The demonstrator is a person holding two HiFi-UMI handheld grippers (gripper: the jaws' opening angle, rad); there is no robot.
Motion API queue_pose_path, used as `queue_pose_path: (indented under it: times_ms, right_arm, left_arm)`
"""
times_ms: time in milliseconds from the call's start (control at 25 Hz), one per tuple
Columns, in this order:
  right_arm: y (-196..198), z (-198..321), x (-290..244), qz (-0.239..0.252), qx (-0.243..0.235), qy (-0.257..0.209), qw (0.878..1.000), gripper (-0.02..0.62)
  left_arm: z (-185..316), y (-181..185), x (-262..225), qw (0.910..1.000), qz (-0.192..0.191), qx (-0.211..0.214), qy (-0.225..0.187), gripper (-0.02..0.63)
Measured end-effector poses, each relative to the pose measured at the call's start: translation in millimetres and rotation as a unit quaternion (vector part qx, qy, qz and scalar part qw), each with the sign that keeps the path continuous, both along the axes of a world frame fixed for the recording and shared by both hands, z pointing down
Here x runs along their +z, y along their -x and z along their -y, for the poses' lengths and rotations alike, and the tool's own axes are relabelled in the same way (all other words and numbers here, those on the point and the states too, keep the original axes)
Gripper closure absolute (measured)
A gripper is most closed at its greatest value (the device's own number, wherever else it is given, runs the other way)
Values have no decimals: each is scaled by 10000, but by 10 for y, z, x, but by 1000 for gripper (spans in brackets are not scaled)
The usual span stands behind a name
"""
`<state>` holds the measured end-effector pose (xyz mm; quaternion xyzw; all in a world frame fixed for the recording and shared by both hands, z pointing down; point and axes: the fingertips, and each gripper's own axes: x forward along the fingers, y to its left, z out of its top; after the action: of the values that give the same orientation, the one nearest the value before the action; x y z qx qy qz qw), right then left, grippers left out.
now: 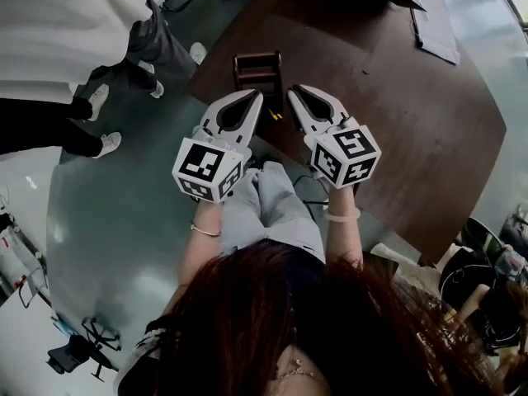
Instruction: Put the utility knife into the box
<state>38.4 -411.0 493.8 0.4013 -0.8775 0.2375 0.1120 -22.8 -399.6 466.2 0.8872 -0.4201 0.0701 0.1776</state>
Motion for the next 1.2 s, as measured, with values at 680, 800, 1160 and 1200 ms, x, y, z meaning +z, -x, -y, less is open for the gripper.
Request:
queue_pose_path:
  times_ms: [680, 800, 1160, 1200]
  right_arm:
    - [20, 25, -1277, 27, 11, -1343, 9909, 580]
    - [23, 22, -1345, 19, 25, -1414, 9899, 580]
    - [25, -2, -1439, -32, 52, -1534, 9881, 580]
    - [25, -3, -1438, -34, 59, -1535, 9881, 580]
  left_arm:
    - [81, -18, -1090, 9938, 79, 140, -1104, 614]
    - [86, -33, -1150, 9930, 86, 176, -1161, 614]
    - [68, -51, -1218, 9923, 48, 208, -1222, 614]
    - [63, -57, -1217, 9923, 43, 215, -1218, 614]
